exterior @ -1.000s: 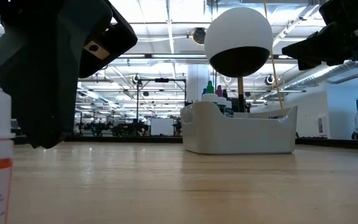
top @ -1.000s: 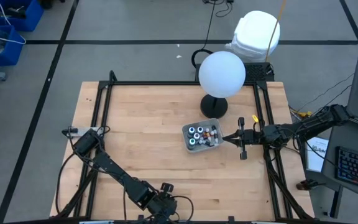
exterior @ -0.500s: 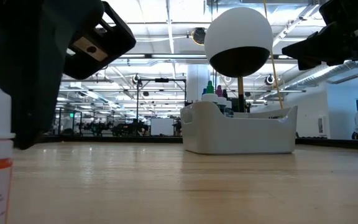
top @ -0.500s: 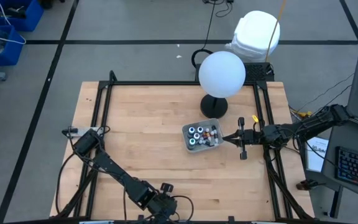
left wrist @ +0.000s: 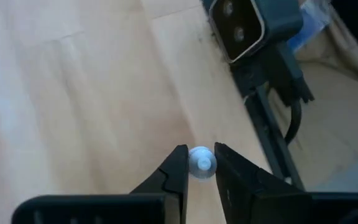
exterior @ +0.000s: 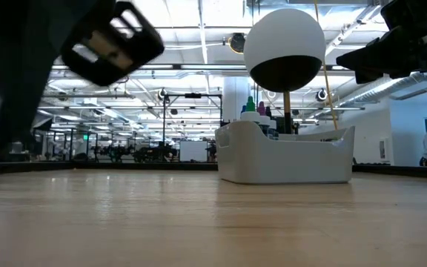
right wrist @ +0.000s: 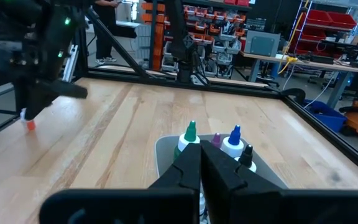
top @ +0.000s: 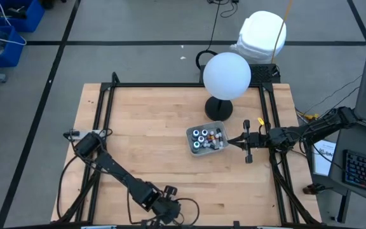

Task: Pick & Place food coloring
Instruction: Put the orange food coloring bottle into the gray bin

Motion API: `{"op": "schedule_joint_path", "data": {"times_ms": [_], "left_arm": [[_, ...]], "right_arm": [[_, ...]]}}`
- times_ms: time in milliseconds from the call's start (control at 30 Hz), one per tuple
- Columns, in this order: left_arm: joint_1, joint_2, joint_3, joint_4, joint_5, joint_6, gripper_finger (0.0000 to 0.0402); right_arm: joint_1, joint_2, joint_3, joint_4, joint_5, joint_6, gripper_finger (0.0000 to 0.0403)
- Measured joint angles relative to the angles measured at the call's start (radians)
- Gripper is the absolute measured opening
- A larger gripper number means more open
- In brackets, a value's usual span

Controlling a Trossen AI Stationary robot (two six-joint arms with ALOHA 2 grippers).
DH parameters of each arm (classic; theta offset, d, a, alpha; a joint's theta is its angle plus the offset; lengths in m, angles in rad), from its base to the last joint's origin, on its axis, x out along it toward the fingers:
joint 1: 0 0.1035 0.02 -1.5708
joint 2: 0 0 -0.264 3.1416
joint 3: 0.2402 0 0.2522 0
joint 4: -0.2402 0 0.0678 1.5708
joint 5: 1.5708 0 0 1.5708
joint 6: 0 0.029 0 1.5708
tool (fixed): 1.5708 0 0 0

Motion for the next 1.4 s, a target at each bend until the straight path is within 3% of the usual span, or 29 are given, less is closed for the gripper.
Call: {"op": "schedule_joint_path", "data": {"times_ms": [133,300,433,600,700,800,900,1100,1400], "left_arm": [[0.039,-0.05,0.093,-0.186,-0.018,0.065,0.0072],[0.11,-0.063,0.309,-0.445,-0.112,0.208,0.0066],[0.186,-0.064,0.447,-0.48,-0.189,0.383,0.006],[0.307,-0.063,0.534,-0.359,-0.187,0.623,0.0065],[0.405,-0.062,0.534,-0.238,-0.117,0.703,0.0062],[0.503,-0.047,0.532,-0.178,-0.024,0.708,0.0058],[0.579,-0.015,0.531,-0.159,0.003,0.702,0.0059],[0.687,0.086,0.53,-0.008,0.149,0.683,0.0057],[0.739,0.218,0.529,-0.002,0.124,0.652,0.006]], "right_arm": [[0.0,0.0,0.0,0.003,0.0,0.0,0.0],[0.0,0.0,0.0,0.005,0.0,0.0,0.0],[0.0,0.0,0.0,0.004,0.0,0.0,0.0],[0.0,0.0,0.0,0.003,0.0,0.0,0.0],[0.0,0.0,0.0,0.009,0.013,-0.005,0.0],[0.0,-0.006,0.0,0.011,0.075,-0.009,0.0],[0.0,-0.018,0.0,0.011,0.106,-0.021,0.0],[0.0,-0.06,0.0,0.014,0.11,-0.048,0.0],[0.0,-0.108,0.0,-0.023,0.111,-0.074,0.0]]}}
